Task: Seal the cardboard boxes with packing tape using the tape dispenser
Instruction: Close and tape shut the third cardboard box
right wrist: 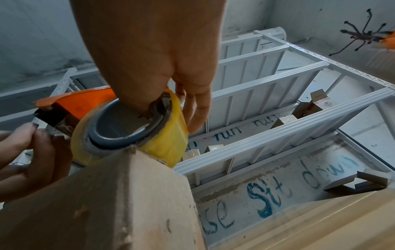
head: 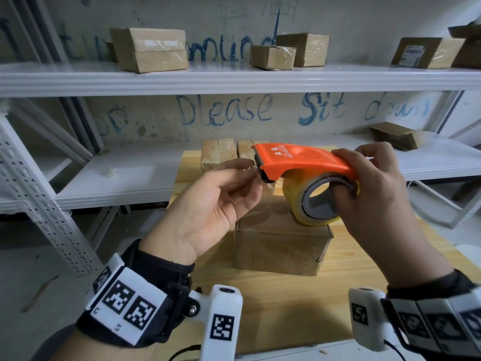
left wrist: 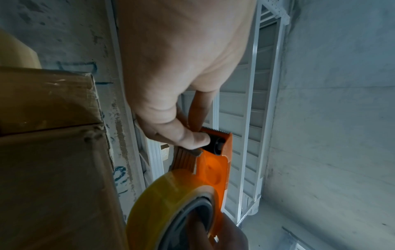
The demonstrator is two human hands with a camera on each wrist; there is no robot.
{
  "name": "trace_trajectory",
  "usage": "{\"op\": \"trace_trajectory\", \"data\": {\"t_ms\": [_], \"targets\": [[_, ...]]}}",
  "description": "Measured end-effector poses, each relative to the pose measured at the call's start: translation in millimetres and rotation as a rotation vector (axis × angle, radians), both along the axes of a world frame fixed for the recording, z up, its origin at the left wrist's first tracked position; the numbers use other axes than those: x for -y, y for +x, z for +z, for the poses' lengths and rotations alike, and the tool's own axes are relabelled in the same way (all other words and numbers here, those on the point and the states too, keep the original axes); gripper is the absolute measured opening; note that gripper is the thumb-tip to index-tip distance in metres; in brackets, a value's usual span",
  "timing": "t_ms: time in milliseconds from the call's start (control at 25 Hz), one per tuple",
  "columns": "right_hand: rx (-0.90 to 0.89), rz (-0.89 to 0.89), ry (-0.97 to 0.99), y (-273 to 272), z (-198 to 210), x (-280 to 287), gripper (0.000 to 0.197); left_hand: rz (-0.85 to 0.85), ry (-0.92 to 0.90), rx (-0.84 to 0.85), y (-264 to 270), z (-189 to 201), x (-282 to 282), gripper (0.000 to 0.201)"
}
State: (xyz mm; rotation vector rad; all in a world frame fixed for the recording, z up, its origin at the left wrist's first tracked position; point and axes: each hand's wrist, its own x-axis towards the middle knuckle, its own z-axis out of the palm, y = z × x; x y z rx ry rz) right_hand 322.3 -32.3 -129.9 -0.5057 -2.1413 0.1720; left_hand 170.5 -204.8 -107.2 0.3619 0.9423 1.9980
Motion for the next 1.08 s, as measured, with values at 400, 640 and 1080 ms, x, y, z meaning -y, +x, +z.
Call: {"op": "trace_trajectory", "data": {"t_ms": [400,640,1080], "targets": [[-0.013,0.009,-0.002,0.2,0.2,-1.7,0.046,-0.059,-0.029,-0.041,-1.6,-1.0,1.1,0.020],[-0.008,-0.043,-0.053,-0.9,6.2,3.2,0.049,-0.199,-0.214,-0.256,5.0,3.6,3.4,0.029],[0.040,0.037,0.012,-6.7,15.5,-0.2,0.059,0.008,-0.174,-0.569,0.1,-4.1,-0.9,0.036]]}}
